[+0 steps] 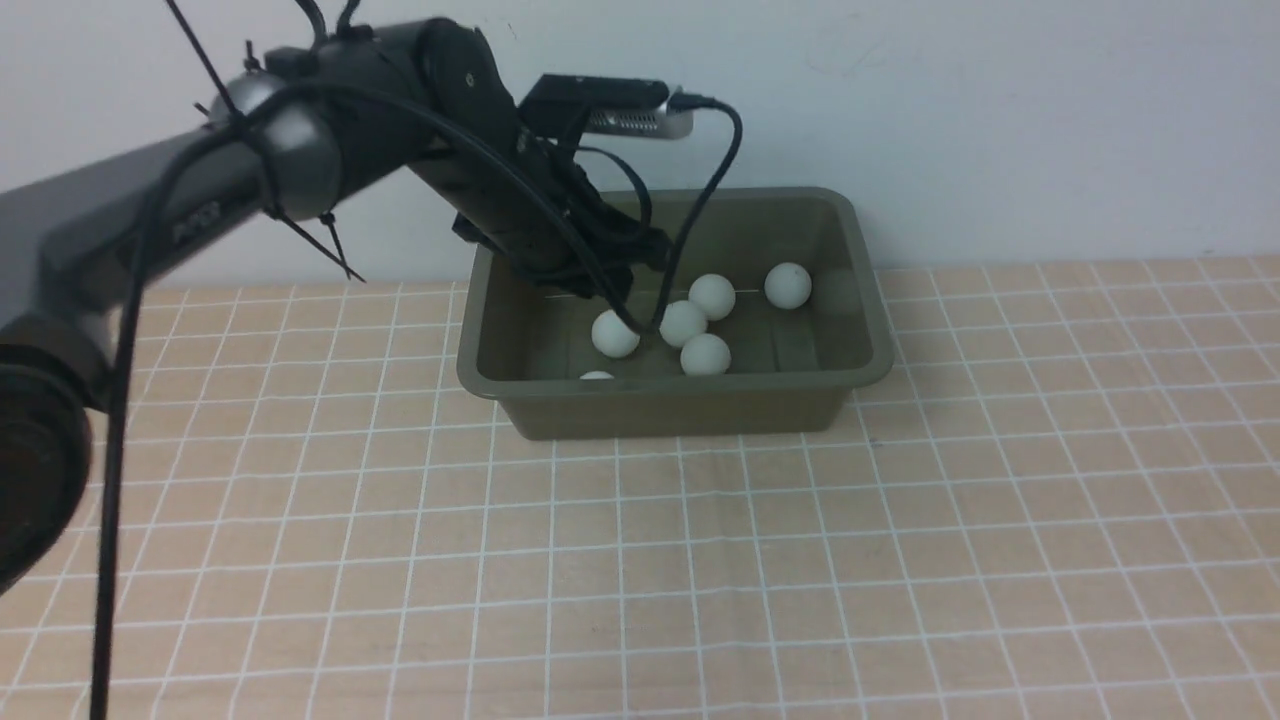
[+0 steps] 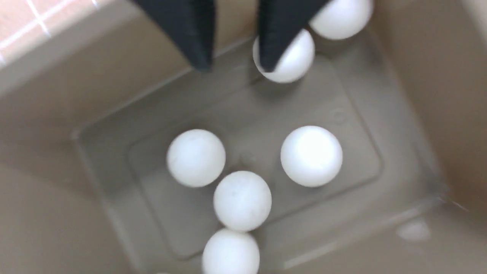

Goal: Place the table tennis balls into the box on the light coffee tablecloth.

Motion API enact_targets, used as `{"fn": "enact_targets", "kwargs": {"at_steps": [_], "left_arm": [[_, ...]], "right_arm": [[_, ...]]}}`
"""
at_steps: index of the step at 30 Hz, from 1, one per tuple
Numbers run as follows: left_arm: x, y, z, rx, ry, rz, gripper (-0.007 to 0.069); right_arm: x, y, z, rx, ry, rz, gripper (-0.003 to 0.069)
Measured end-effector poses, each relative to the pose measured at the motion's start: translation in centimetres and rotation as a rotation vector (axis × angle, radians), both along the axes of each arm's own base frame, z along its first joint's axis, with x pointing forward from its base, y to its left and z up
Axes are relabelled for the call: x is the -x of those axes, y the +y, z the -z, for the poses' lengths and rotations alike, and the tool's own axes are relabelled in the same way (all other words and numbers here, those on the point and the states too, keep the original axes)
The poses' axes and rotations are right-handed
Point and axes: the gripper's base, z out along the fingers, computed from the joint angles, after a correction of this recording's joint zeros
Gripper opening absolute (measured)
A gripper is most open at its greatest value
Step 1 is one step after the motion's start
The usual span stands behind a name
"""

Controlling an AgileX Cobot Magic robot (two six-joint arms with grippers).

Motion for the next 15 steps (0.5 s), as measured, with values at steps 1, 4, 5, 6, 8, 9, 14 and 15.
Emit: {"fn": "enact_targets", "kwargs": {"at_steps": [1,4,5,6,8,9,14,15], "left_arm": [[0.4,0.2,-0.9,-0.003,-0.014,0.003,0.0002],[2.5,1.1,-5.4,-0.011,-0.087,0.015,-0.0055],[3.3,1.5,-6.6,-0.012,-0.11,0.018,-0.0063],[4.5,2.0,-8.4,-0.01,-0.147,0.018,-0.0068],[6.9,3.0,-11.0,-0.007,-0.206,0.017,-0.0069],[7.6,3.3,-11.6,-0.005,-0.221,0.017,-0.0069],[14.8,6.1,-13.8,-0.003,-0.298,0.009,-0.0069],[15.0,6.2,-13.8,-0.003,-0.3,0.01,-0.0069]], "right_arm": [[0.0,-0.1,0.0,0.009,-0.002,0.0,-0.0018],[-0.1,-0.4,0.0,0.048,-0.009,0.0,-0.0018],[-0.1,-0.6,0.0,0.057,-0.011,0.006,-0.0018],[-0.1,-0.7,0.0,0.065,-0.013,0.018,-0.0018],[-0.1,-1.0,-0.1,0.069,-0.033,0.039,-0.0018],[-0.1,-1.1,-0.3,0.07,-0.053,0.048,-0.0018],[0.2,-1.7,-0.2,0.079,-0.209,0.097,-0.0018],[0.3,-1.8,-0.2,0.078,-0.216,0.098,-0.0018]]}}
